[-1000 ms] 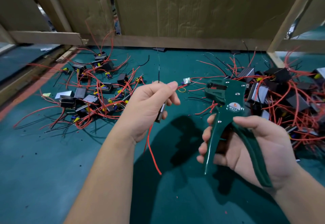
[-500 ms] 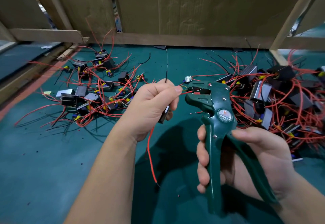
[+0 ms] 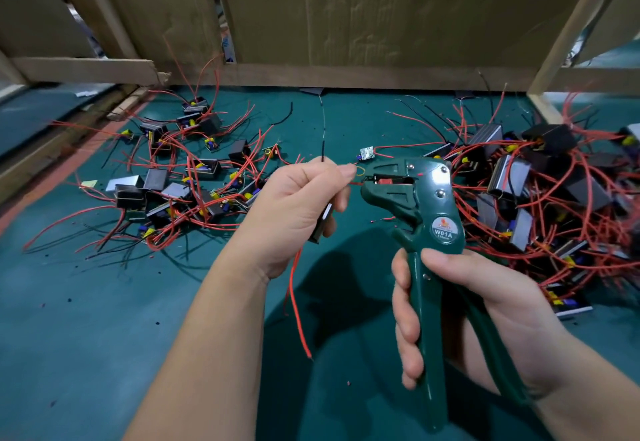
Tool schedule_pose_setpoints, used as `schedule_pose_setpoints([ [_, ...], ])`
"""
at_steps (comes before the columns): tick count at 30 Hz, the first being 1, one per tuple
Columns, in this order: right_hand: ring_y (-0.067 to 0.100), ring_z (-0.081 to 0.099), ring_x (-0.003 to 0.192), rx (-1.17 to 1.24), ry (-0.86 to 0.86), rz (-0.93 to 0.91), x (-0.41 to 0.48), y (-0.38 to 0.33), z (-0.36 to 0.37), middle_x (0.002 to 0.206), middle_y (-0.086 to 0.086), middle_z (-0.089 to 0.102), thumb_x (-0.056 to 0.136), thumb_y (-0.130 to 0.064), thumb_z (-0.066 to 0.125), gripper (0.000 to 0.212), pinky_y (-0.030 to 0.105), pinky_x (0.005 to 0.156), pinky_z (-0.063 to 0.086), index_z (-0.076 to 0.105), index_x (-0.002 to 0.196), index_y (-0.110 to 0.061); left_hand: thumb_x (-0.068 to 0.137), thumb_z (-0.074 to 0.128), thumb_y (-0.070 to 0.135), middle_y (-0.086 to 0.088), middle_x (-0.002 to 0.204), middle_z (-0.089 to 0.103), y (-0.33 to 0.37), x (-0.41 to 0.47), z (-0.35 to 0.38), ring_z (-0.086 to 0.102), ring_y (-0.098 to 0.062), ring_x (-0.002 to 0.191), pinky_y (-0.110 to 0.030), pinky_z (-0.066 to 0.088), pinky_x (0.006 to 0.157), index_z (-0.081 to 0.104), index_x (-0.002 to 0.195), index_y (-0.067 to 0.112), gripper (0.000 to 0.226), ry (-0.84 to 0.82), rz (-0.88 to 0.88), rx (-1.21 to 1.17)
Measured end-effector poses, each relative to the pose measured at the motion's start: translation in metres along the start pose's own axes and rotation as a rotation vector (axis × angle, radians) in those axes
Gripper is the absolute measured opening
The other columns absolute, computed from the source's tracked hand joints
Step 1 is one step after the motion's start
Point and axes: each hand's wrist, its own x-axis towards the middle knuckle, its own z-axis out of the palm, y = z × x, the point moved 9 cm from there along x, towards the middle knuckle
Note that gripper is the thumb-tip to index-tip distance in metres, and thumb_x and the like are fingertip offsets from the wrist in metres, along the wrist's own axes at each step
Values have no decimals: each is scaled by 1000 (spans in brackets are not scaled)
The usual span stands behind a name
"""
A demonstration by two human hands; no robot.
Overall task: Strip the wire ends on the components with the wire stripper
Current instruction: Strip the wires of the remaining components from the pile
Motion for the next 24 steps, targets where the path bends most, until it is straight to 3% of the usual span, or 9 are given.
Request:
schedule_pose_setpoints([
  [3,25,46,36,-10,171,-86,4,-6,-12,53,13,46,66,-35,72,30,34,43,47,57,67,-9,86,40,60,9,63,60,-11,3,1,47,-7,48,-21,38,46,70,63,27,50,13,-99,26],
  [6,30,53,45,30,302,-99,7,-10,-25,64,18,54,58,-36,63,32,40,48,51,60,73,-9,76,17,82,4,72,48,-23,7,3,49,-3,52,-22,41,53,75,84,35,75,10,-172,104],
  [10,40,62,63,126,100,-72,7,-14,-11,108,28,63,59,-33,76,46,53,65,54,68,93,-3,65,9,81,6,74,38,-23,10,12,46,-5,61,-26,37,62,74,90,34,85,12,-166,-75],
  [15,42,63,74,110,-163,2,5,-2,11,103,24,66,70,-31,75,65,51,70,52,58,122,4,69,12,86,-13,87,48,-17,3,46,46,-16,48,-20,34,48,54,121,16,97,-222,-128,-430],
  [17,43,63,71,40,-48,-65,9,-4,3,97,27,65,62,-25,80,65,52,66,51,62,118,2,81,3,76,-10,91,55,-14,8,36,56,-15,60,-22,43,54,45,128,29,78,-85,-68,-366],
  [18,44,63,69,-12,45,-149,9,-9,-5,98,27,65,59,-18,79,58,53,63,51,66,113,-1,86,2,70,-7,97,57,-11,10,21,59,-11,76,-23,47,69,38,131,36,66,66,-24,-254],
  [20,43,63,68,-95,200,-341,3,-28,-17,106,18,68,62,-14,67,47,55,63,53,68,108,-10,89,18,54,0,109,57,-1,5,-14,53,-12,107,-35,36,104,27,137,37,51,377,82,71],
  [22,43,66,70,-99,263,-453,-3,-45,-26,101,12,70,61,-14,68,51,58,68,54,60,112,-9,85,40,28,2,112,55,6,-3,-42,48,-21,112,-41,32,104,28,141,29,57,573,129,419],
  [24,47,66,73,-57,290,-468,-6,-56,-34,88,14,65,53,-18,82,59,59,69,54,55,104,-9,76,47,8,-2,119,55,0,-7,-66,45,-27,113,-39,30,95,39,134,24,61,684,-7,751],
])
